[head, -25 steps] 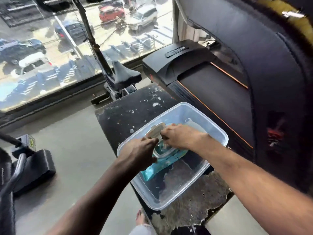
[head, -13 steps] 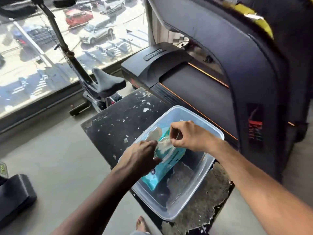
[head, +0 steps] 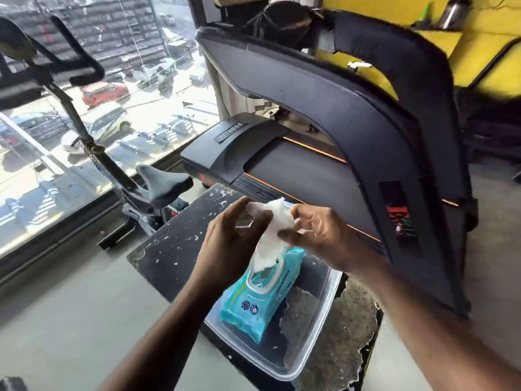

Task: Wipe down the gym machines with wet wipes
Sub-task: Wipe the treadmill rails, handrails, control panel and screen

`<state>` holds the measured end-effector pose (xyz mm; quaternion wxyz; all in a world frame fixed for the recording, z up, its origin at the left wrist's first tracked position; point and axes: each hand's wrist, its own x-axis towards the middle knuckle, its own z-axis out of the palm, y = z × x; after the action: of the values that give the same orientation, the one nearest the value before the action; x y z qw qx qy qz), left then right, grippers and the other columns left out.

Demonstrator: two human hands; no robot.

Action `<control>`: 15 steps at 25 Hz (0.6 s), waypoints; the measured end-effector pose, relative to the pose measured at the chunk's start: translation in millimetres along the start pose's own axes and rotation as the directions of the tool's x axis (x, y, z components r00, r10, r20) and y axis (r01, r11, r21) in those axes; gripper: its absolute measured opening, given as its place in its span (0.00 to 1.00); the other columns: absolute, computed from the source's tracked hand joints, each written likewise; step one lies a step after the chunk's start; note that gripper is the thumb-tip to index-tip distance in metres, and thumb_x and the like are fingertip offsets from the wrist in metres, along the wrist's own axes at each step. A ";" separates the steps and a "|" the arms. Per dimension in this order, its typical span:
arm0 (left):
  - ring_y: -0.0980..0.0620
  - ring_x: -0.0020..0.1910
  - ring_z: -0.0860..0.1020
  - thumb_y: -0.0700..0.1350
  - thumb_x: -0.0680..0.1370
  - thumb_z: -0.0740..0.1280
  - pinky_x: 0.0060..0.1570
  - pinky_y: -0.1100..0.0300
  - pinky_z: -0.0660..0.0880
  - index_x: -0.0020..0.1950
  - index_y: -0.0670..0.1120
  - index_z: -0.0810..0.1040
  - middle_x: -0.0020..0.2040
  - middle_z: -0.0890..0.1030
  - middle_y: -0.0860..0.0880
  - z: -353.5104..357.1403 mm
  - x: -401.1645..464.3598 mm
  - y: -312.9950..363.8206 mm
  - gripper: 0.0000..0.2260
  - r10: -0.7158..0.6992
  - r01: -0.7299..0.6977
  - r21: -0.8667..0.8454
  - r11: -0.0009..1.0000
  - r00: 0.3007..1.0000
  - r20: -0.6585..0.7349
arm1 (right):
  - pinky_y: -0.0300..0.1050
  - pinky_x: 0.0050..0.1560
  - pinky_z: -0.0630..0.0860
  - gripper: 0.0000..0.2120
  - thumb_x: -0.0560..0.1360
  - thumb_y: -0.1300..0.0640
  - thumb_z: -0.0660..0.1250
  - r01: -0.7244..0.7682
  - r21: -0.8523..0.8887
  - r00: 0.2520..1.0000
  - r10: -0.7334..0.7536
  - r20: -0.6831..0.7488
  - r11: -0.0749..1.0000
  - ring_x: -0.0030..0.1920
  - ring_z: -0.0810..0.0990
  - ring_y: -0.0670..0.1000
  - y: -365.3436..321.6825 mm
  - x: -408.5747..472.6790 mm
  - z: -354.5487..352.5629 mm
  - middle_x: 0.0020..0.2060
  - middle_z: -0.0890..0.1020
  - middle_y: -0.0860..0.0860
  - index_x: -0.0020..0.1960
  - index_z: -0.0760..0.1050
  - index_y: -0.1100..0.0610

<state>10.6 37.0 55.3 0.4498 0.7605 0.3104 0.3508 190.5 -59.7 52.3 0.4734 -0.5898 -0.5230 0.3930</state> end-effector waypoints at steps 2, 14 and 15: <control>0.48 0.51 0.84 0.53 0.81 0.70 0.56 0.45 0.79 0.51 0.48 0.78 0.48 0.86 0.49 -1.7 1.0 13.6 0.09 0.006 0.006 -0.246 0.969 0.999 0.047 | 0.46 0.42 0.81 0.05 0.76 0.51 0.72 0.053 0.065 0.991 -0.044 -0.125 0.997 0.41 0.83 0.49 -12.7 -11.7 1.7 0.40 0.85 0.50 0.46 0.81 0.52; 0.54 0.39 0.83 0.38 0.77 0.71 0.45 0.53 0.80 0.48 0.53 0.84 0.43 0.85 0.53 75.2 -19.1 54.2 0.09 0.054 -0.026 -0.098 0.995 0.953 0.298 | 0.45 0.45 0.79 0.17 0.76 0.79 0.61 0.111 0.151 0.918 -0.044 -0.393 0.982 0.46 0.84 0.50 4.3 -92.7 -53.6 0.46 0.86 0.52 0.41 0.81 0.61; 0.54 0.40 0.84 0.41 0.78 0.71 0.46 0.51 0.82 0.48 0.54 0.84 0.44 0.85 0.52 90.9 -13.9 63.4 0.07 0.057 -0.034 -0.079 0.996 0.949 0.310 | 0.43 0.47 0.80 0.17 0.76 0.78 0.60 0.115 0.170 0.910 -0.035 -0.413 0.979 0.48 0.85 0.49 9.4 -97.6 -68.4 0.47 0.86 0.52 0.41 0.81 0.62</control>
<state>86.7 -41.9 77.2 0.5123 0.7965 0.2049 0.2475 244.4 -166.3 56.7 0.6411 -0.5902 -0.3951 0.2907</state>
